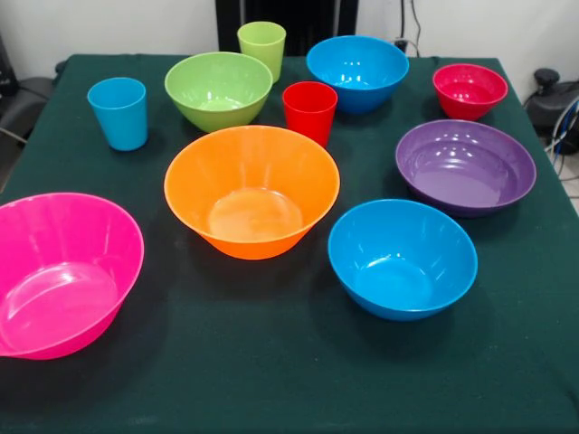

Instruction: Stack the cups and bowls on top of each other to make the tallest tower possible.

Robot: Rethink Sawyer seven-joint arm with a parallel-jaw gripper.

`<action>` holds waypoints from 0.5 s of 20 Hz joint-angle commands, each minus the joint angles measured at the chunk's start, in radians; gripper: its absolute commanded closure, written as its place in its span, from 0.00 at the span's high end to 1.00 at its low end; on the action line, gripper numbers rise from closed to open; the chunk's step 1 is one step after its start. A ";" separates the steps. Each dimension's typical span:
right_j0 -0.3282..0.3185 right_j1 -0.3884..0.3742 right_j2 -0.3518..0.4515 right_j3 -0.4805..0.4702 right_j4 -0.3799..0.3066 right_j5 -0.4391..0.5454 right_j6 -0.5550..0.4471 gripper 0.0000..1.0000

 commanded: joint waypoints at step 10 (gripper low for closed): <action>-0.202 0.190 0.413 0.101 -0.129 -0.025 0.071 1.00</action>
